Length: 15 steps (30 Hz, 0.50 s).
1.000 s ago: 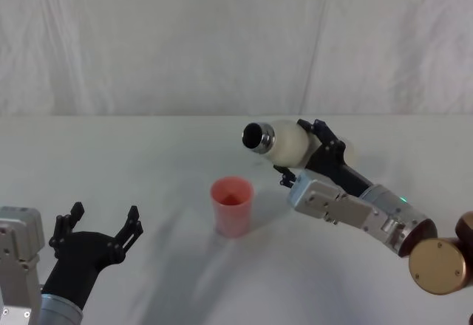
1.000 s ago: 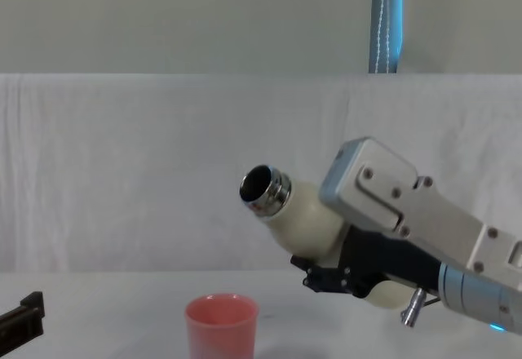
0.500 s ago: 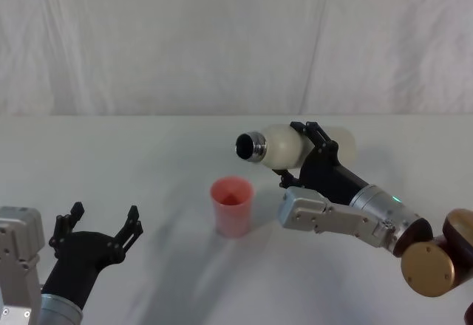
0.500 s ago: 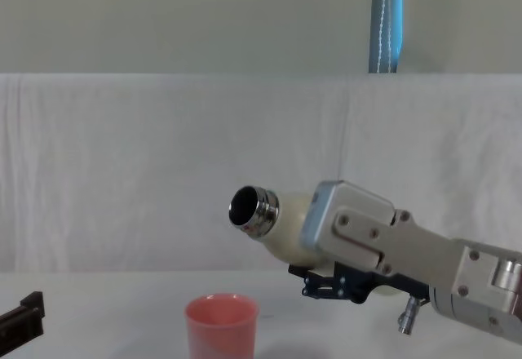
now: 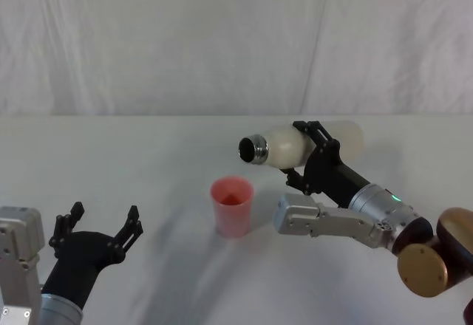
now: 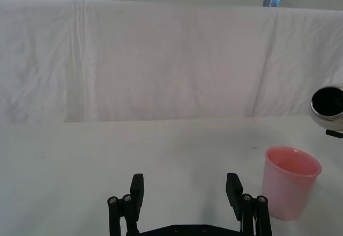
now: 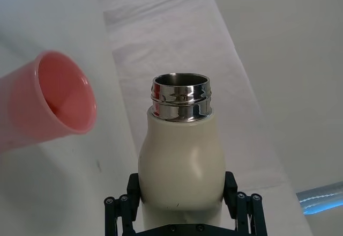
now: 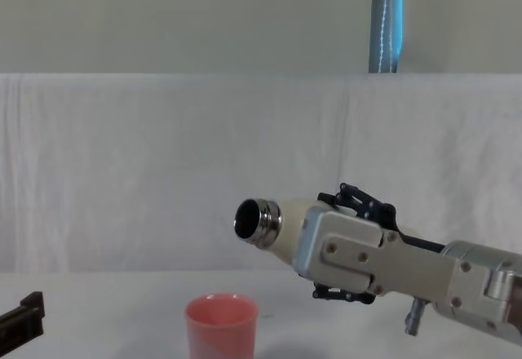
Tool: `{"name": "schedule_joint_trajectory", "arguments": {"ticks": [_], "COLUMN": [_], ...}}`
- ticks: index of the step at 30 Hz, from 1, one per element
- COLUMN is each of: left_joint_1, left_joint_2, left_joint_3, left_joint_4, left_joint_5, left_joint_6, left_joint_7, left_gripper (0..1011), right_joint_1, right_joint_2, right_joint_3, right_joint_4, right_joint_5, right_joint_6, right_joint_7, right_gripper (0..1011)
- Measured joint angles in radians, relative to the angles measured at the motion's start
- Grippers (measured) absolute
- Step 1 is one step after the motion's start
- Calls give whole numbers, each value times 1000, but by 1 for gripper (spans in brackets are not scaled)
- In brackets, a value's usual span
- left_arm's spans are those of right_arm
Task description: Grasp the thermos with one hand and pour water into the cup lid.
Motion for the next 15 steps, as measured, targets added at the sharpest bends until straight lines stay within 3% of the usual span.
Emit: {"name": "schedule_joint_trajectory", "arguments": {"ticks": [15], "left_joint_1": [0], "left_joint_2": [0], "left_joint_3": [0], "left_joint_4": [0], "left_joint_5": [0], "left_joint_6": [0], "left_joint_7": [0], "left_gripper": [1001], "right_joint_1": [29], "right_joint_2": [-6], "right_joint_3": [-32], "right_joint_4": [40], "right_joint_5": [-50], "right_joint_6": [14], "right_joint_7": [-20], "right_gripper": [950]}}
